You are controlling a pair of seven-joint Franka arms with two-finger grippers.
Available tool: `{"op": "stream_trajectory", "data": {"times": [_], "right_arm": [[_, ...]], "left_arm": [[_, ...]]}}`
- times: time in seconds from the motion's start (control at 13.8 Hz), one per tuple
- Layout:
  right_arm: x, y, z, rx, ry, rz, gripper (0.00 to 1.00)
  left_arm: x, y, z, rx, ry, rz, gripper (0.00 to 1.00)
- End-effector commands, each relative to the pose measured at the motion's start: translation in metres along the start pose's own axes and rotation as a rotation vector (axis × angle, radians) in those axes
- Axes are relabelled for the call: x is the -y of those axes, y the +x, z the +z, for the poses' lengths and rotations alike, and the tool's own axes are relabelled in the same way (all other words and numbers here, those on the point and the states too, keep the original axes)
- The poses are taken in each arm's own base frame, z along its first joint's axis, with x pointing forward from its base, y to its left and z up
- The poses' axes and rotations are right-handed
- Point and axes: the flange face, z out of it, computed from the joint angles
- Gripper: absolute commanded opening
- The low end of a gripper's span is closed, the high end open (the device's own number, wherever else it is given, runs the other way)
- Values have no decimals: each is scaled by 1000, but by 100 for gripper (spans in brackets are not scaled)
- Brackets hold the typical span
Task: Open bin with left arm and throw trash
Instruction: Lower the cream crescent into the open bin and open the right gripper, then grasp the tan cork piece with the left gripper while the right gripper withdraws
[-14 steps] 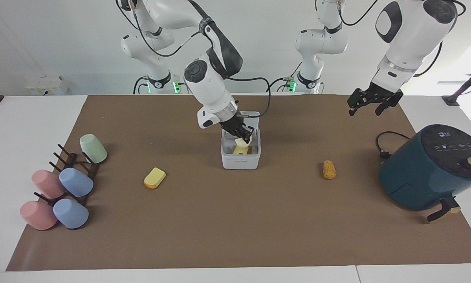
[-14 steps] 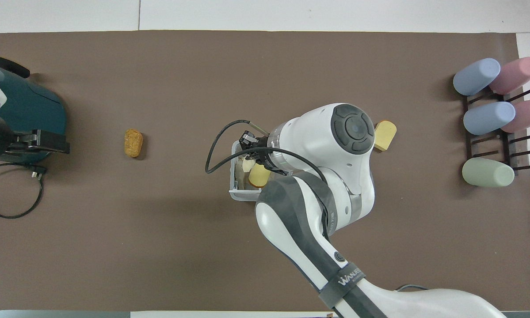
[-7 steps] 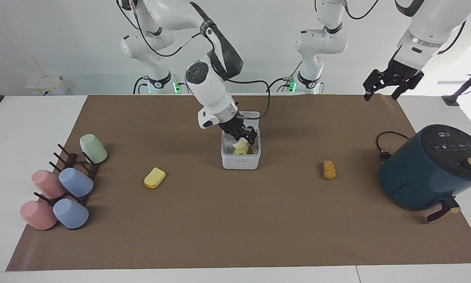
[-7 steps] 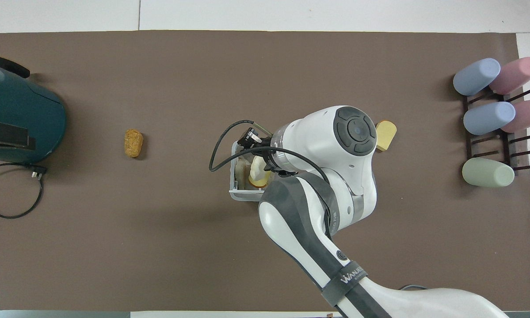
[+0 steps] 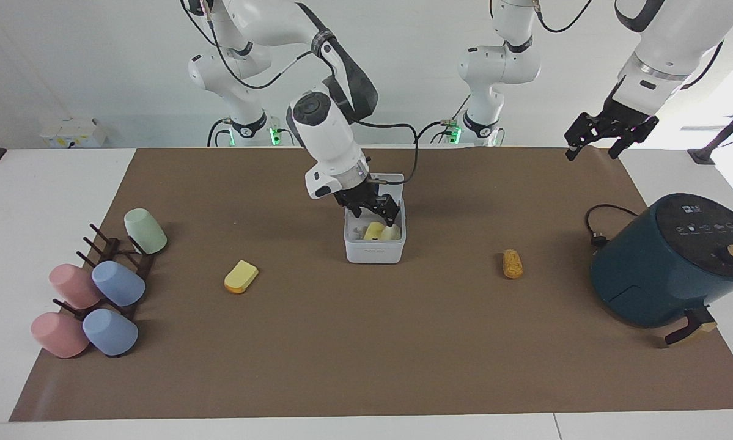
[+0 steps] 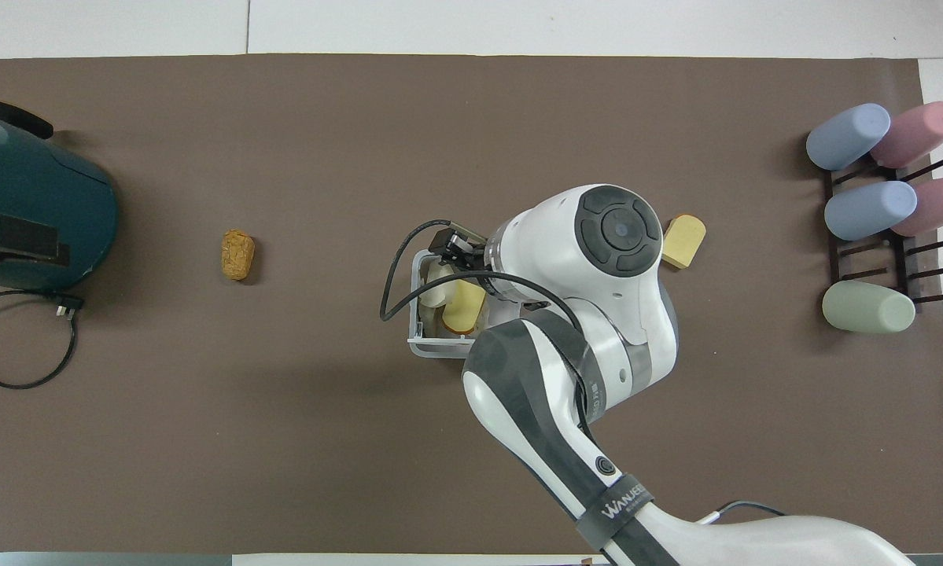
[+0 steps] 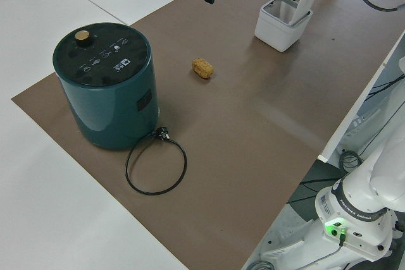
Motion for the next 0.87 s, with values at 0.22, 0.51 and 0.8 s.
{"op": "stream_trajectory", "data": {"times": [0.22,0.51,0.8], "right_arm": [[-73,98,-25,-50,-94,-458,100],[-147,138,-5,-21,-132,-383,100],[-186,164,22,-24,-255,-392,100]], "left_arm": [[-31,7,90,-39,17,2,100],[-62,17,181,-29,15,1,100],[-60,31,251,-56,5,6,100]]}}
